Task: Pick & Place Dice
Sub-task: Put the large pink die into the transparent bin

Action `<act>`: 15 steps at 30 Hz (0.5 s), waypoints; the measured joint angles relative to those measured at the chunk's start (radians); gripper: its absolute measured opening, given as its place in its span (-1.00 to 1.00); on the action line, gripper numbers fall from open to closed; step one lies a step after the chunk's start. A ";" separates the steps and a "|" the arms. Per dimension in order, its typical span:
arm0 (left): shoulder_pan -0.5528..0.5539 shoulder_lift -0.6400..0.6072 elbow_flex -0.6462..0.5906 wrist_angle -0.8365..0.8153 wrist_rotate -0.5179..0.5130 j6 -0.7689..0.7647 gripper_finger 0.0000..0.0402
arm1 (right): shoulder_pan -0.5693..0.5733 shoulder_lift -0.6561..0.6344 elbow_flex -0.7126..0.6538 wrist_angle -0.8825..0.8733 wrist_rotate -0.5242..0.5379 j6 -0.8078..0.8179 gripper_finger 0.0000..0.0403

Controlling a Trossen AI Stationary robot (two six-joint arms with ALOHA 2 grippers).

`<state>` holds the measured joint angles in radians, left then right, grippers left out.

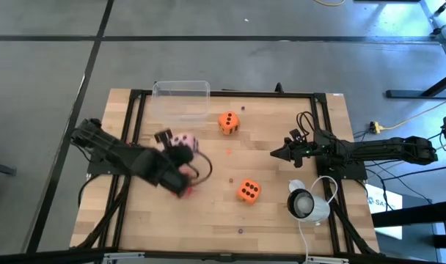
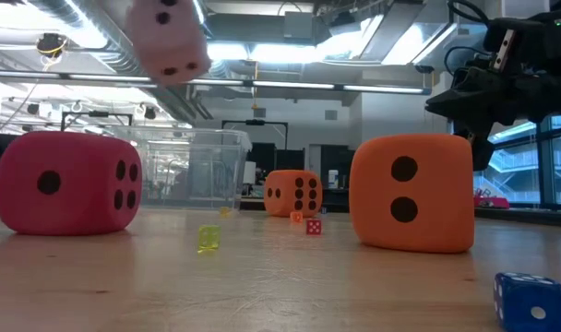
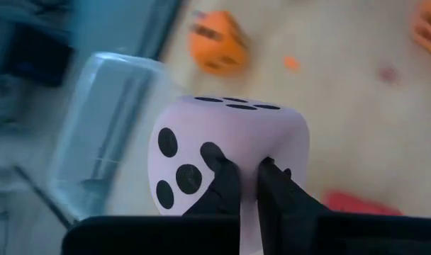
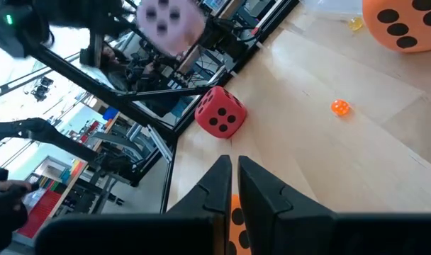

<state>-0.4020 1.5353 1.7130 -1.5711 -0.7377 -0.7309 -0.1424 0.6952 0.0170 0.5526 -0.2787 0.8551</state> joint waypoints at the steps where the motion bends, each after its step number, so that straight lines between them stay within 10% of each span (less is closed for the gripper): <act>1: 0.028 -0.013 0.000 0.000 -0.026 0.001 -1.00 | 0.000 0.000 0.000 0.000 0.000 0.000 -0.87; 8: 0.298 -0.070 0.001 0.005 -0.119 0.161 -1.00 | 0.000 0.000 0.000 0.004 0.000 0.000 -0.87; 15: 0.616 -0.070 -0.051 0.272 0.012 0.537 -1.00 | 0.000 0.000 0.000 0.054 0.030 -0.003 -0.87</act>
<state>0.2137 1.4658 1.6621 -1.2988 -0.7259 -0.1941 -0.1425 0.6949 0.0170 0.6064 -0.2489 0.8516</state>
